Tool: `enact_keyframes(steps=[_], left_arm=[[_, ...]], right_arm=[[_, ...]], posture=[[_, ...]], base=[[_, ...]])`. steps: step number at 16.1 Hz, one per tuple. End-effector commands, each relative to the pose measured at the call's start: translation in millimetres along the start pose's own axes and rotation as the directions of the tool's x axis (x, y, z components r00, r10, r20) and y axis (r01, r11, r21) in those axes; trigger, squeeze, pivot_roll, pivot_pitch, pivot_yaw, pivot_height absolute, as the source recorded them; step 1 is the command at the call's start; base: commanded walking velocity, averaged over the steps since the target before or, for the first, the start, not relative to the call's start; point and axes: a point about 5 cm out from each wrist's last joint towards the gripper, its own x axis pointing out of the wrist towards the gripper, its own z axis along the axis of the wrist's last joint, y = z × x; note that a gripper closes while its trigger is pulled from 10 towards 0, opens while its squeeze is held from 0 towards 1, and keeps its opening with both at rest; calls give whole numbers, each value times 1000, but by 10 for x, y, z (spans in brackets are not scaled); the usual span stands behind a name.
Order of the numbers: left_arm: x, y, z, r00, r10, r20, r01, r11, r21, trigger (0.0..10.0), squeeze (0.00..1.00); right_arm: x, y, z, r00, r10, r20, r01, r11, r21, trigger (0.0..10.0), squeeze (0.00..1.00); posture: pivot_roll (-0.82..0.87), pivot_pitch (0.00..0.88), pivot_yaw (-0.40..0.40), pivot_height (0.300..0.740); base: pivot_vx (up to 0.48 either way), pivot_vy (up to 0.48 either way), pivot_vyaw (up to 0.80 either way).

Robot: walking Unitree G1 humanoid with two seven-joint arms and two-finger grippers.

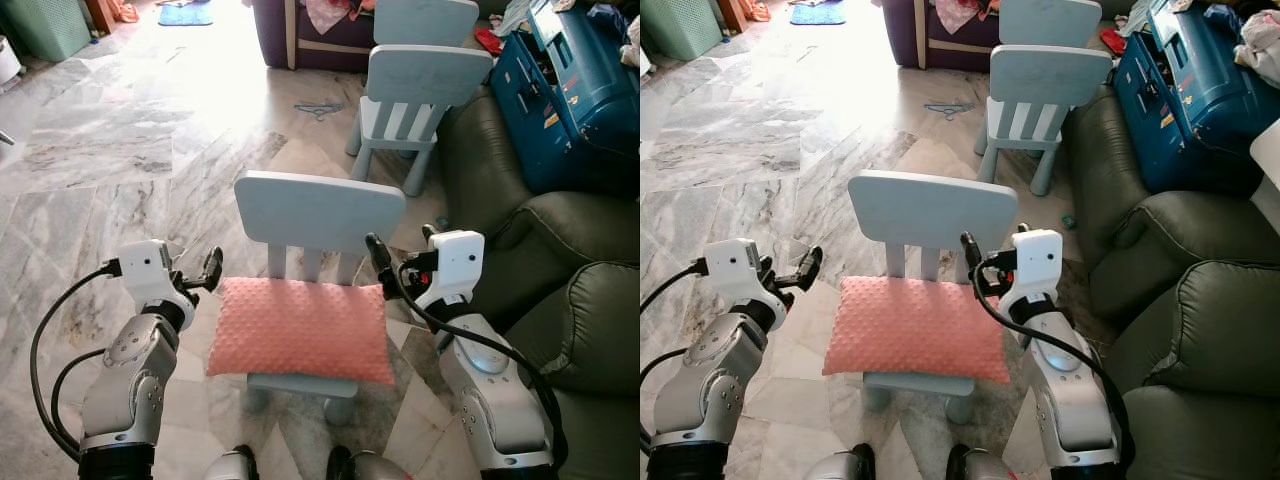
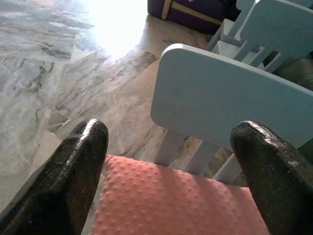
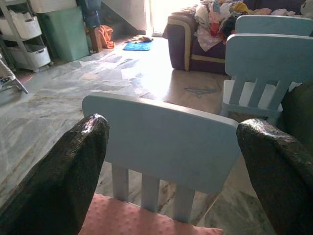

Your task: Move the pillow to the sofa

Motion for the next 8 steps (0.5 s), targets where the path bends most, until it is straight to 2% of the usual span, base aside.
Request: enact_keyframes(steps=[1, 2, 3, 4, 5, 6, 8], left_arm=[[-33, 40, -21, 1000, 12, 1, -12, 1000, 26, 10000, 0], [-60, 116, -76, 999, 39, -6, -38, 997, 72, 10000, 0], [-85, 175, -140, 998, 51, -32, -49, 997, 53, 10000, 0], [-101, 199, -175, 997, 51, -49, -48, 997, 62, 10000, 0], [-133, 233, -214, 998, 43, -52, -37, 992, 120, 10000, 0], [-154, 231, -216, 999, 14, -48, -7, 989, 145, 10000, 0], [-165, 246, -209, 999, 32, -40, -24, 981, 191, 10000, 0]], right_arm=[[-14, 0, 15, 1000, 3, 5, -3, 1000, 1, 10000, 0], [-9, 9, 21, 1000, 8, 8, -8, 1000, 7, 10000, 0], [-1, 7, 18, 1000, 8, 7, -8, 1000, 11, 10000, 0], [2, 7, 15, 1000, 9, 6, -9, 1000, 13, 10000, 0], [15, 18, 6, 1000, 11, 2, -11, 1000, 23, 10000, 0], [15, 30, 1, 1000, 16, 1, -16, 999, 39, 10000, 0], [13, 35, -4, 1000, 14, -3, -14, 998, 58, 10000, 0]], posture=[[-39, 202, -56, 740], [-34, 206, -59, 740], [-29, 212, -59, 740], [-23, 214, -62, 740], [-19, 218, -65, 740], [-11, 225, -66, 740], [-5, 234, -65, 740]], base=[[0, 0, 0], [0, 0, 0], [0, 0, 0], [0, 0, 0], [0, 0, 0], [0, 0, 0], [0, 0, 0]])
